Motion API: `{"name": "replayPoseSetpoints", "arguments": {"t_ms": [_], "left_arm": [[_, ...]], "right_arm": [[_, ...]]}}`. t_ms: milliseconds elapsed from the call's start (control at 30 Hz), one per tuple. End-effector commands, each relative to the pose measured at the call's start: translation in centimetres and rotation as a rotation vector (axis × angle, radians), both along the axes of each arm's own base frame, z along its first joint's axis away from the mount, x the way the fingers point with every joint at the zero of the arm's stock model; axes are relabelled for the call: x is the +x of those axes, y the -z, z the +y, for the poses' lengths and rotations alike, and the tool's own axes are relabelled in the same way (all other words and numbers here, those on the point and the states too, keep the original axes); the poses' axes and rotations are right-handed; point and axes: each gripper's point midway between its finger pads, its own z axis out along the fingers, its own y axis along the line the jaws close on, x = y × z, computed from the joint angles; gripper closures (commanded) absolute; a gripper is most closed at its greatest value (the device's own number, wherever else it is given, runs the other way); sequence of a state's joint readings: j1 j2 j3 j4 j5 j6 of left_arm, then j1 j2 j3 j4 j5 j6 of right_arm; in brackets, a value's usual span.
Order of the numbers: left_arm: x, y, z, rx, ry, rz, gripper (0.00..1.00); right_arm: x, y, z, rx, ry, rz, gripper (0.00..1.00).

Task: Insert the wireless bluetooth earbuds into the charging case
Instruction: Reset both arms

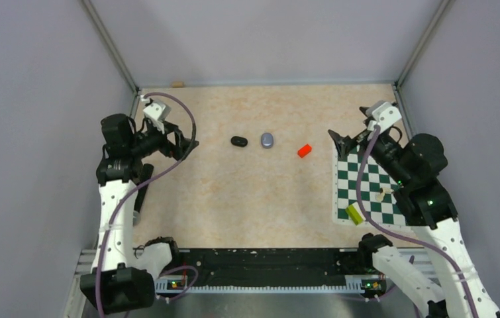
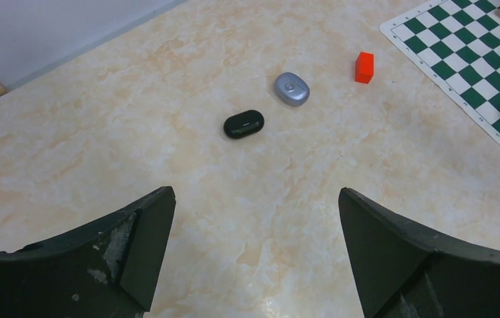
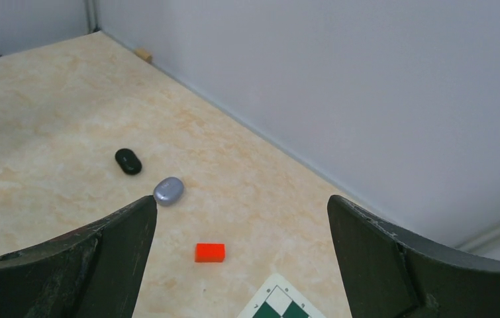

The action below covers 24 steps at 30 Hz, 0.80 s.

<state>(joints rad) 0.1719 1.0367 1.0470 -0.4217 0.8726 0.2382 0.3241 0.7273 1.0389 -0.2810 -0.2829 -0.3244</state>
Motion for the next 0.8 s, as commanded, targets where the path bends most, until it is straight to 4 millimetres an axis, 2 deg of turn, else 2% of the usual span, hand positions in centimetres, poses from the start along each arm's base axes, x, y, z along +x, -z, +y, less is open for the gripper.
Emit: {"name": "replayPoseSetpoints", "arguments": {"t_ms": [0,67,167,333,400,467,633,767], "left_arm": [[-2.4,-2.1,0.8,0.1,-0.035,-0.11,0.01],[-3.4,-3.0,0.9,0.1,-0.065,-0.138,0.01],[-5.1,-3.9,1.0,0.115,-0.091,-0.131,0.01],[-6.0,-4.1,2.6,0.144,-0.22,-0.111,0.01],[-6.2,-4.3,3.2,0.151,-0.264,-0.114,0.01],[-6.4,-4.3,3.2,0.134,-0.274,-0.111,0.01],[-7.1,-1.7,0.7,0.134,-0.073,-0.095,0.01],[-6.2,-1.1,1.4,0.126,-0.096,-0.07,0.01]], "right_arm": [[-1.5,-3.9,-4.4,0.197,0.229,-0.025,0.01],[-2.2,-3.7,-4.4,0.202,0.221,-0.019,0.01],[-2.6,-2.1,-3.6,0.151,0.163,-0.012,0.01],[-1.6,0.6,-3.3,0.118,0.168,-0.009,0.01],[-1.3,0.4,-3.8,0.137,0.201,-0.018,0.01],[-1.6,-0.6,-4.4,0.171,0.233,-0.032,0.01],[-3.3,-2.3,-5.6,0.187,0.268,-0.058,0.01],[-4.2,-2.8,-5.9,0.17,0.262,-0.085,0.01]]}}
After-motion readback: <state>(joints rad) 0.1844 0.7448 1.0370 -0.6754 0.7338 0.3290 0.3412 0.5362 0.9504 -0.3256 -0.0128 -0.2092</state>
